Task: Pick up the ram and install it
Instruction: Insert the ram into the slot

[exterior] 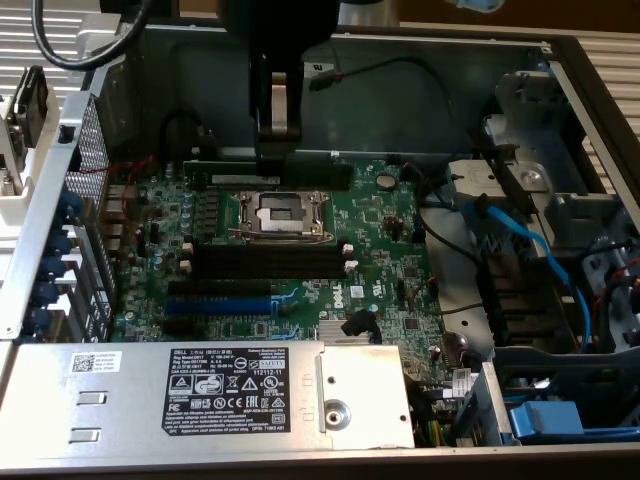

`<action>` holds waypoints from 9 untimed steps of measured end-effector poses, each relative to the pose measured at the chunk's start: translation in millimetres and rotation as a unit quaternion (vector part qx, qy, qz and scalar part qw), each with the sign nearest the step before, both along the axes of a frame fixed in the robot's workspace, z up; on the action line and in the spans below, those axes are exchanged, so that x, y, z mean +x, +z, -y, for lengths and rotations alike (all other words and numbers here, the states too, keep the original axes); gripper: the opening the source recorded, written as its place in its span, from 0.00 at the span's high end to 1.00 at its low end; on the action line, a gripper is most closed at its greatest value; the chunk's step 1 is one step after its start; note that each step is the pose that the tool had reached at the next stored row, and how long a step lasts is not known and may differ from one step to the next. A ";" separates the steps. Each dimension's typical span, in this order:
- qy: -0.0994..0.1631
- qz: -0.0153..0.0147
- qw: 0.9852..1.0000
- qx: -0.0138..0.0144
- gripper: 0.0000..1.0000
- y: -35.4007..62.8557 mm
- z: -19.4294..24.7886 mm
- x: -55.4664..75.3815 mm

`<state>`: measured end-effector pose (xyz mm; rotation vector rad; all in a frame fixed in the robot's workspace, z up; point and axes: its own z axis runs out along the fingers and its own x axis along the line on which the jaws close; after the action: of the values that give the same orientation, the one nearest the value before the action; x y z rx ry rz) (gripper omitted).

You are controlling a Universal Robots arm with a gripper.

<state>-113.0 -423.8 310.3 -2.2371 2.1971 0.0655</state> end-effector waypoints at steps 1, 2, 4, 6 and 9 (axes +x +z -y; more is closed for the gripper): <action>0.000 0.000 1.000 0.000 0.88 -1.8 0.3 0.0; 0.000 0.000 1.000 0.000 0.88 -3.7 0.4 0.0; 0.000 0.000 1.000 0.000 0.88 -7.2 1.9 0.0; -0.001 0.000 1.000 0.001 0.88 -11.1 4.0 0.1; -0.005 0.000 1.000 0.001 0.88 -16.5 5.0 0.3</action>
<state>-112.6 -428.8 293.8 -2.2243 2.2073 0.0678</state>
